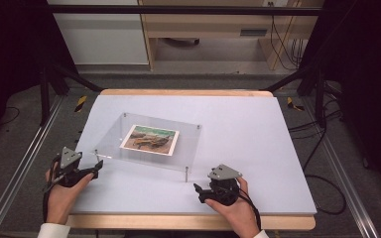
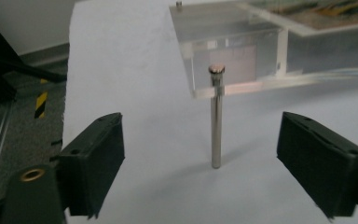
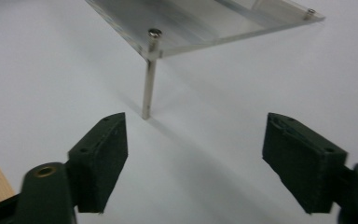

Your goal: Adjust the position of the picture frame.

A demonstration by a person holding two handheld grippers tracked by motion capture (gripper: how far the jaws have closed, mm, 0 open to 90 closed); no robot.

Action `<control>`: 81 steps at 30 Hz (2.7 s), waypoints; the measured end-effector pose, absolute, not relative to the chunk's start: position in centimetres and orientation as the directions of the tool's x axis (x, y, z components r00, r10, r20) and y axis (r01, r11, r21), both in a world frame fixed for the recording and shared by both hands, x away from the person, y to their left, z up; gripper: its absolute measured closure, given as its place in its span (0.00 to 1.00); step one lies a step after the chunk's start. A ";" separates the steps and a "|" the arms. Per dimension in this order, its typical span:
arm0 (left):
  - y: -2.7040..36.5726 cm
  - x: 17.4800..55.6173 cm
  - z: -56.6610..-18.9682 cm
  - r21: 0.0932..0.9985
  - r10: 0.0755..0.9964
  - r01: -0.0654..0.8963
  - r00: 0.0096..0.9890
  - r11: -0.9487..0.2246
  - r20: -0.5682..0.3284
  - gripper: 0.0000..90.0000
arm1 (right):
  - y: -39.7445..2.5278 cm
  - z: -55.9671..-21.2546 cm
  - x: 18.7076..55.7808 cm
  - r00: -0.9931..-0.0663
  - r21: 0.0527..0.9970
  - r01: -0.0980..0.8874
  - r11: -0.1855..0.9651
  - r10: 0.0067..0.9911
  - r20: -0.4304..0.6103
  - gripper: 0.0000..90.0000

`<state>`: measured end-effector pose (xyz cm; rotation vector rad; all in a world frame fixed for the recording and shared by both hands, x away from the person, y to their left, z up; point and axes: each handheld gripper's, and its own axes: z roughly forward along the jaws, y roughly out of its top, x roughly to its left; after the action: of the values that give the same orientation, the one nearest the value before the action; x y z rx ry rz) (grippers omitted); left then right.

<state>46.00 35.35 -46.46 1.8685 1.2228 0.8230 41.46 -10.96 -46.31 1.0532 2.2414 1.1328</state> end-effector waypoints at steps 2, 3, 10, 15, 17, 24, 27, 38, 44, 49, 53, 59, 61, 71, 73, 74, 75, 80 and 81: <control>35.4 45.9 -46.2 0.861 0.934 0.436 0.338 -0.263 0.114 0.14 | -10.9 -46.3 41.4 -0.626 0.813 0.444 0.376 0.780 -0.018 0.17; 35.4 45.9 -46.2 0.862 0.932 0.428 0.341 -0.270 0.122 0.14 | -10.6 -46.3 41.3 -0.631 0.819 0.432 0.378 0.776 -0.025 0.15; 35.6 45.9 -46.3 0.854 0.929 0.428 0.336 -0.296 0.153 0.15 | -9.4 -46.5 41.2 -0.682 0.812 0.407 0.418 0.731 -0.034 0.12; 35.8 45.9 -46.4 0.860 0.939 0.421 0.301 -0.288 0.166 0.17 | -8.8 -46.5 41.1 -0.679 0.811 0.408 0.418 0.733 -0.037 0.24; 36.0 45.9 -46.4 0.863 0.941 0.419 0.297 -0.281 0.162 0.17 | -8.6 -46.5 41.1 -0.684 0.820 0.396 0.413 0.728 -0.036 0.26; 36.5 45.8 -46.5 0.874 0.949 0.411 0.277 -0.257 0.149 0.15 | -7.4 -46.5 41.0 -0.693 0.852 0.356 0.385 0.721 -0.036 0.30; 36.6 45.8 -46.6 0.879 0.953 0.412 0.273 -0.241 0.133 0.13 | -7.1 -46.8 41.3 -0.697 0.853 0.374 0.365 0.717 -0.001 0.38; 36.2 45.9 -46.7 0.885 0.947 0.412 0.310 -0.217 0.088 0.09 | -6.4 -47.6 43.6 -0.687 0.841 0.416 0.345 0.725 0.042 0.58; 36.2 45.9 -46.6 0.888 0.945 0.414 0.322 -0.202 0.064 0.07 | -6.2 -47.8 44.5 -0.679 0.842 0.426 0.330 0.731 0.057 0.77; 36.7 46.0 -46.6 0.892 0.937 0.412 0.347 -0.188 0.037 0.07 | -6.0 -47.9 44.9 -0.684 0.848 0.427 0.315 0.725 0.076 0.91; 36.7 46.1 -46.7 0.886 0.918 0.416 0.395 -0.206 0.028 0.07 | -6.3 -47.8 45.0 -0.677 0.855 0.444 0.268 0.726 0.124 0.94; 36.2 46.5 -46.8 0.880 0.923 0.442 0.384 -0.176 -0.008 0.10 | -6.6 -47.0 45.3 -0.680 0.858 0.466 0.215 0.708 0.192 0.94; 35.9 46.7 -47.0 0.875 0.915 0.444 0.404 -0.192 -0.004 0.14 | -6.6 -46.7 45.4 -0.680 0.858 0.473 0.199 0.702 0.212 0.94; 35.8 47.9 -46.7 0.910 0.915 0.394 0.401 -0.130 -0.043 0.55 | -7.2 -46.0 46.0 -0.661 0.842 0.522 0.134 0.687 0.300 0.94; 35.6 48.2 -46.6 0.914 0.912 0.384 0.408 -0.132 -0.040 0.63 | -7.2 -46.0 46.0 -0.664 0.841 0.523 0.137 0.685 0.301 0.94; 35.6 48.4 -46.6 0.917 0.909 0.378 0.414 -0.130 -0.042 0.68 | -7.2 -46.0 46.1 -0.664 0.842 0.522 0.139 0.685 0.299 0.94; 35.5 48.5 -46.6 0.920 0.908 0.372 0.417 -0.123 -0.047 0.71 | -7.2 -46.0 46.0 -0.664 0.841 0.523 0.139 0.685 0.300 0.94; 35.4 48.8 -46.6 0.921 0.908 0.376 0.412 -0.099 -0.071 0.87 | -7.2 -46.0 46.0 -0.658 0.840 0.524 0.141 0.693 0.294 0.94; 35.5 48.8 -46.5 0.922 0.910 0.378 0.406 -0.087 -0.081 0.90 | -7.1 -46.1 46.0 -0.657 0.842 0.521 0.141 0.695 0.290 0.94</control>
<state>48.80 35.48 -46.52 1.6659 1.1465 0.6682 45.96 -7.13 -46.06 1.2087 2.2391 1.5362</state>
